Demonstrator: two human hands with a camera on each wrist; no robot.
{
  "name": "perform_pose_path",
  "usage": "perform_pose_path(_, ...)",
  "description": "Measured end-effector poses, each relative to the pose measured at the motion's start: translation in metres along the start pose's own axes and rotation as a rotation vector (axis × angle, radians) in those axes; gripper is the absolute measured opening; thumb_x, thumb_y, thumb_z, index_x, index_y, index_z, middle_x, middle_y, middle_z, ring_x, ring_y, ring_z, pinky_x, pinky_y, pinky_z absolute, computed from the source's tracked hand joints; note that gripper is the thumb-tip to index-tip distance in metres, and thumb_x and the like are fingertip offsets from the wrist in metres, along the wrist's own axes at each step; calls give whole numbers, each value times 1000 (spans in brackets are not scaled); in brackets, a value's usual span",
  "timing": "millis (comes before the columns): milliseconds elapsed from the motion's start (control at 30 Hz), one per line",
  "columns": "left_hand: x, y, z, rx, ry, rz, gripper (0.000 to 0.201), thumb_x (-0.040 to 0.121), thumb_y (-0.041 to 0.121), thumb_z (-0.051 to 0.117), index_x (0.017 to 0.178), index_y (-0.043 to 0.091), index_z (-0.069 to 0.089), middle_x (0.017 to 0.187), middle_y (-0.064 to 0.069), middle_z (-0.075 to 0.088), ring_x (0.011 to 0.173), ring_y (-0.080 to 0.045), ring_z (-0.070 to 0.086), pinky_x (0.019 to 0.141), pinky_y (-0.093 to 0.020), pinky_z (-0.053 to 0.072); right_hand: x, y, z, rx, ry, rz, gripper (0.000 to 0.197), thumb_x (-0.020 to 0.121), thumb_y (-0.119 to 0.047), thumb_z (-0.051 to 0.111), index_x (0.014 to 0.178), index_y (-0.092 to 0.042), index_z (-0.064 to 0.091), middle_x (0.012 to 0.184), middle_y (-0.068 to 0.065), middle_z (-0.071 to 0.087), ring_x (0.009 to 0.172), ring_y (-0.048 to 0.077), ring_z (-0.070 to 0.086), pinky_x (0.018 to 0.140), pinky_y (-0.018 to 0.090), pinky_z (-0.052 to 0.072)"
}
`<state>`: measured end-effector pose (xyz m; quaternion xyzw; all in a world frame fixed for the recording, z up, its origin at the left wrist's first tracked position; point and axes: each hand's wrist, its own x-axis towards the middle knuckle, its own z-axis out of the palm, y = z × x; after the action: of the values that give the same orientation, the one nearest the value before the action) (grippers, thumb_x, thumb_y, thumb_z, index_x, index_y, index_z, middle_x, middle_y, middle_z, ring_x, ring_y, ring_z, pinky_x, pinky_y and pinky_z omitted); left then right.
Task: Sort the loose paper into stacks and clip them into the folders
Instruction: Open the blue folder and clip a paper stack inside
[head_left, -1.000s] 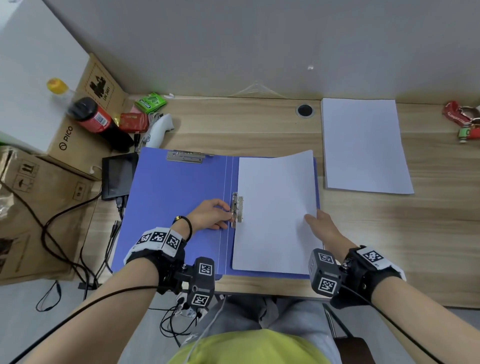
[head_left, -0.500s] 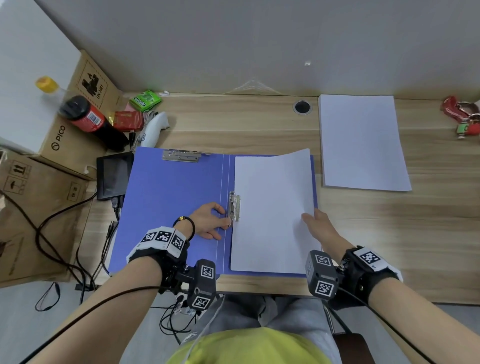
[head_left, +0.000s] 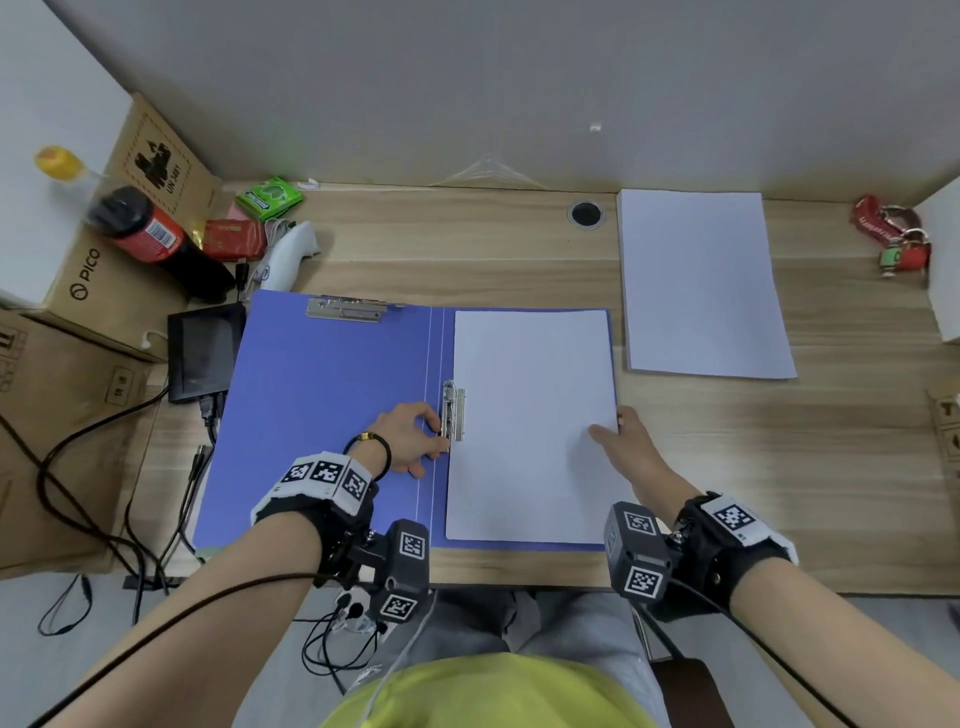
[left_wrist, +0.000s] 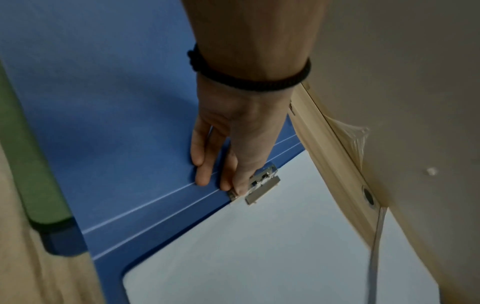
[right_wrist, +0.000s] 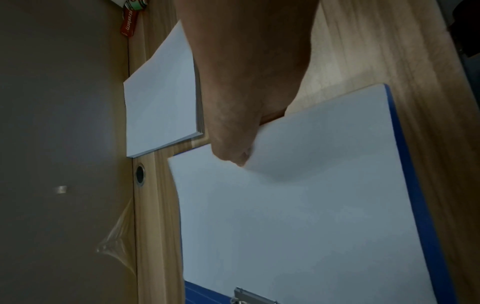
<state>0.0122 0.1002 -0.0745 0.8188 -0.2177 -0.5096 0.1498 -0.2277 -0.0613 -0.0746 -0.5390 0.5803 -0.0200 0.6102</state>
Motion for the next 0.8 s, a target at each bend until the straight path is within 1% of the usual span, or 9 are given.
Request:
perform_pose_path(67, 1, 1, 1, -32, 45, -22, 20, 82, 29, 71, 93, 20, 58, 83, -5, 72, 54, -22, 63, 52, -26, 53, -1, 0, -6, 34, 83, -27, 38, 95, -8, 49, 131, -14, 38, 118, 9, 51, 94, 17, 49, 73, 26, 44)
perform_pose_path(133, 3, 2, 5, -52, 106, -23, 22, 81, 35, 70, 92, 22, 57, 86, -6, 70, 56, -22, 64, 57, -27, 53, -1, 2, -11, 28, 121, -52, 42, 93, -5, 49, 133, -13, 42, 118, 6, 49, 100, 21, 50, 82, 29, 43)
perform_pose_path(233, 3, 3, 11, -6, 150, 14, 22, 82, 34, 69, 94, 21, 56, 79, -1, 69, 60, -19, 68, 60, -25, 51, -4, 2, -12, 5, 17, -55, 31, 90, -1, 43, 112, -17, 56, 107, 4, 57, 101, 28, 55, 87, 37, 47)
perform_pose_path(267, 4, 3, 12, -10, 159, 27, 21, 83, 31, 69, 95, 19, 56, 76, 1, 69, 60, -18, 68, 60, -24, 51, -5, 0, -12, 2, -5, -47, 34, 90, 1, 41, 115, -17, 57, 106, 0, 59, 103, 26, 55, 92, 38, 46)
perform_pose_path(433, 8, 4, 16, -85, 218, 93, 17, 86, 18, 67, 95, 12, 55, 67, 3, 67, 56, -16, 64, 55, -23, 51, -2, -4, -14, -8, -73, -27, 53, 89, -14, 45, 141, -22, 41, 143, -3, 45, 130, 19, 44, 111, 43, 36)
perform_pose_path(567, 14, 7, 20, -65, 245, 60, 15, 86, 19, 66, 91, 15, 53, 75, -3, 67, 65, -24, 65, 74, -36, 57, -1, -12, -21, -31, -113, -6, 53, 96, -11, 41, 147, -22, 33, 147, -7, 33, 139, 13, 28, 109, 30, 27)
perform_pose_path(667, 16, 12, 16, -26, 218, -13, 20, 84, 21, 66, 95, 16, 51, 89, -6, 60, 82, -27, 58, 76, -35, 52, 3, -7, -34, 9, -171, 11, 44, 95, -15, 47, 136, -27, 49, 142, -9, 43, 132, 12, 40, 110, 33, 32)
perform_pose_path(733, 17, 20, 11, -66, 237, -27, 25, 85, 18, 65, 101, 14, 47, 98, -7, 53, 85, -25, 51, 73, -31, 43, 3, -5, -47, 37, -179, 36, 26, 93, -18, 52, 114, -28, 63, 121, -5, 63, 110, 13, 57, 102, 34, 41)
perform_pose_path(800, 17, 38, 5, -146, 261, -3, 19, 89, 17, 60, 101, 13, 47, 104, -8, 52, 82, -24, 50, 67, -29, 42, 2, -6, -68, 65, -131, 90, 16, 92, -19, 54, 103, -26, 64, 105, -3, 68, 96, 16, 61, 91, 33, 44)
